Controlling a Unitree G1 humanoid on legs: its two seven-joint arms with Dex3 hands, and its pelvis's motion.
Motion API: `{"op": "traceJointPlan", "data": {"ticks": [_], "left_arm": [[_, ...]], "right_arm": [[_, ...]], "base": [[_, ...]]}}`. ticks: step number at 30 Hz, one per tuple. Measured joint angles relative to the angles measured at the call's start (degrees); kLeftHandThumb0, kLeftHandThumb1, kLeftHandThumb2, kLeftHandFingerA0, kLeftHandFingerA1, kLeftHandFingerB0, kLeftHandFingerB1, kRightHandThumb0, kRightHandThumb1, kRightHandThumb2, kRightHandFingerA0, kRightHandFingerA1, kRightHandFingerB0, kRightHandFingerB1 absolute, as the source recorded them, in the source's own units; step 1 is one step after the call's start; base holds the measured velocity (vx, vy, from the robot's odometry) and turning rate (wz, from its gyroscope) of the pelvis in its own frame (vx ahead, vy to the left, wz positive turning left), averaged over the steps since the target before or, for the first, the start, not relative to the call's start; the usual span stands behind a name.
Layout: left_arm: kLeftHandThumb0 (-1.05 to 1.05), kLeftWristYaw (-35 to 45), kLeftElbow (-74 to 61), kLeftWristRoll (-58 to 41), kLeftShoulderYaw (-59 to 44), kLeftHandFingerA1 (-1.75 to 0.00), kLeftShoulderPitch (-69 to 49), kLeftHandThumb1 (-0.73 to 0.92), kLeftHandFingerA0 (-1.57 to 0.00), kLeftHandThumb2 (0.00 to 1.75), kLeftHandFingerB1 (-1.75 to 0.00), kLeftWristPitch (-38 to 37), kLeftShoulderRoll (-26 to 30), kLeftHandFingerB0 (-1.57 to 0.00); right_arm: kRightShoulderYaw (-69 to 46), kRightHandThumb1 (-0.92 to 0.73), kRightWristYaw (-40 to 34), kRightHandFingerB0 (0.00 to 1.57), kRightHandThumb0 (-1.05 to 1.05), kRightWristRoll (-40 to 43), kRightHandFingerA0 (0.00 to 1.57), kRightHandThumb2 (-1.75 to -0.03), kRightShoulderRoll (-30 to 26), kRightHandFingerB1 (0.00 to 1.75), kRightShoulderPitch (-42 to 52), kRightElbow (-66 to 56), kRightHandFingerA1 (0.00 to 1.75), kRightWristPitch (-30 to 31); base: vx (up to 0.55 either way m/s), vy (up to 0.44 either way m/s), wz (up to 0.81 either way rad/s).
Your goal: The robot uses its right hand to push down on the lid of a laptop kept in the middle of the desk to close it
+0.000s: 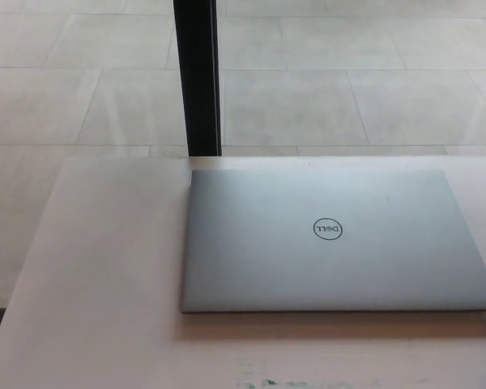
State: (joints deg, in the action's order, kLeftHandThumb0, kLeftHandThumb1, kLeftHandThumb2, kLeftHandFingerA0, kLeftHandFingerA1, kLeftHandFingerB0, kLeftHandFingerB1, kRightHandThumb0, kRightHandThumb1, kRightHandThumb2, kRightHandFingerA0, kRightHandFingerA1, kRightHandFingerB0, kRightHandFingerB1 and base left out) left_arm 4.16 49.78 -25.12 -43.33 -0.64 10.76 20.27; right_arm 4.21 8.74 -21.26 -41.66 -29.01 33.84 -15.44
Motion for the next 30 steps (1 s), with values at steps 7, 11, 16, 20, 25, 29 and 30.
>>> {"op": "traceJointPlan", "data": {"ticks": [7, 11, 16, 20, 25, 29, 30], "left_arm": [[-1.05, 0.02, -0.01, 0.00, 0.01, -0.92, -0.10, 0.92, -0.25, 0.92, -0.70, 0.00, -0.01, -0.20], [-1.05, 0.04, -0.01, 0.01, 0.01, -0.91, -0.13, 0.92, -0.23, 0.91, -0.70, 0.00, -0.01, -0.19], [-1.05, 0.06, 0.00, 0.00, 0.01, -0.94, -0.12, 0.92, -0.24, 0.91, -0.72, 0.00, -0.04, -0.19], [-1.05, 0.10, 0.00, 0.00, 0.01, -0.92, -0.09, 0.92, -0.22, 0.92, -0.70, 0.00, -0.05, -0.18], [-1.05, 0.15, 0.00, 0.01, 0.01, -0.95, -0.10, 0.92, -0.26, 0.91, -0.71, 0.00, -0.07, -0.17], [-1.05, 0.18, 0.00, 0.00, 0.01, -1.00, -0.11, 0.92, -0.26, 0.91, -0.71, 0.00, -0.07, -0.19], [-1.05, 0.19, 0.00, 0.00, 0.01, -1.00, -0.11, 0.92, -0.26, 0.91, -0.71, 0.00, -0.07, -0.19]], "right_arm": [[-12.47, -0.59, 0.11, 0.36, -0.85, 3.70, 0.55, -1.00, -1.04, 0.78, 4.63, -0.34, 0.94, -0.10], [-19.35, -0.79, -0.13, 0.40, -0.77, 5.25, 0.60, -0.65, -1.12, 1.13, 8.22, 0.32, 1.29, -0.10], [-27.09, -0.81, -0.50, 0.19, -0.83, 7.23, 0.61, -0.62, -1.11, 1.21, 11.89, 2.11, 1.53, -0.14], [-33.02, -0.88, -0.80, 0.00, -0.79, 9.19, 0.55, -0.69, -1.10, 1.00, 13.98, 4.21, 1.54, -0.14], [-41.27, -0.80, -1.60, 0.41, -0.89, 12.27, 0.83, -0.78, -0.72, 1.24, 15.86, 6.46, 1.70, 0.16], [-47.63, -0.92, -2.57, 0.25, -0.91, 14.70, 0.56, -0.76, 0.31, 1.09, 16.33, 7.95, 1.60, 0.95], [-49.43, -0.92, -2.86, 0.25, -0.91, 15.37, 0.56, -0.76, 0.74, 1.09, 16.50, 8.52, 1.60, 1.15]], "base": [[0.00, 0.000, 0.00], [0.00, 0.000, 0.00], [0.00, 0.000, 0.00], [0.00, 0.000, 0.00], [0.00, 0.000, 0.00], [0.00, 0.000, 0.00], [0.00, 0.000, 0.00]]}}
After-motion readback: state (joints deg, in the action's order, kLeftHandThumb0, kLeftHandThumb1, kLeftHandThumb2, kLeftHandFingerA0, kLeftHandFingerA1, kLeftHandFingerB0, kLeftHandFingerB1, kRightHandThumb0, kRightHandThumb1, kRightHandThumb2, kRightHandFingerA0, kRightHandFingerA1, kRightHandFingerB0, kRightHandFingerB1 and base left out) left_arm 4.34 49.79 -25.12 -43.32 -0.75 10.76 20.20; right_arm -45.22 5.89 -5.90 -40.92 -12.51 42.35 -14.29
